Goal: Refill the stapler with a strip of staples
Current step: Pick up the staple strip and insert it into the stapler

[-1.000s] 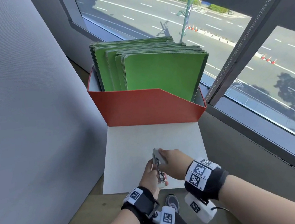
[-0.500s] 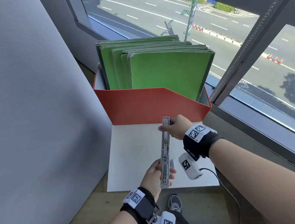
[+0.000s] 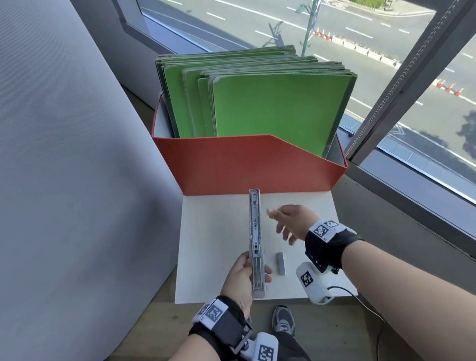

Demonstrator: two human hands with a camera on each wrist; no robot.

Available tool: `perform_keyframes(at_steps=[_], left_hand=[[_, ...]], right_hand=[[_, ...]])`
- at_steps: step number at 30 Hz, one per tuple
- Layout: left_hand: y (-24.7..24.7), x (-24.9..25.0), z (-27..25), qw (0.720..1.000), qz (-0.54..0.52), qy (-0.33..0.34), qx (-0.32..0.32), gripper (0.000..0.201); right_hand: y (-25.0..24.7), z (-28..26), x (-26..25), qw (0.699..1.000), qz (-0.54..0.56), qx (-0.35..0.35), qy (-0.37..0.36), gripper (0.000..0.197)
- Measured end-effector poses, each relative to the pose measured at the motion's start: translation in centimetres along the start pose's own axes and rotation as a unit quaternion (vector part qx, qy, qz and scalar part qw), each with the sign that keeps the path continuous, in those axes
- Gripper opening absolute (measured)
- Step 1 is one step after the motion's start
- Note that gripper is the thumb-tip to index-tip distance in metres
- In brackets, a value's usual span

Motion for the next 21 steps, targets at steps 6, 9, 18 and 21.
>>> perform_keyframes(at_steps=[6, 9, 18, 21], left_hand=[[-0.4, 0.1, 0.5, 1.0, 0.015, -0.004, 0.017, 0.034], [0.0, 0.0, 0.7, 1.0, 0.006, -0.01, 0.013, 0.033], [0.6, 0.4, 1.1, 1.0, 0.002, -0.012, 0.01, 0.026], [0.7, 0.4, 1.1, 1.0, 0.01, -0.011, 0.011, 0.027]], right_hand=[[1.9, -2.2, 5.7, 0.982, -0.188, -0.012, -0.003, 0.04], [2.8, -2.5, 6.7, 0.982, -0.19, 0.001, -0.023, 0.048], [1.3, -2.1, 6.5, 0.996, -0.068, 0.044, -0.038, 0.021], [-0.2, -2.6, 5.5, 0.997, 0.047, 0.05, -0.036, 0.021]])
Point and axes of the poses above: each hand's wrist, its own z-axis towards the middle knuckle, its own y-axis out of the palm, x = y × z, the point moved 7 cm from there along z, towards the middle knuckle, and after that the axes turned 11 degrees about z, right-handed, at the moved point
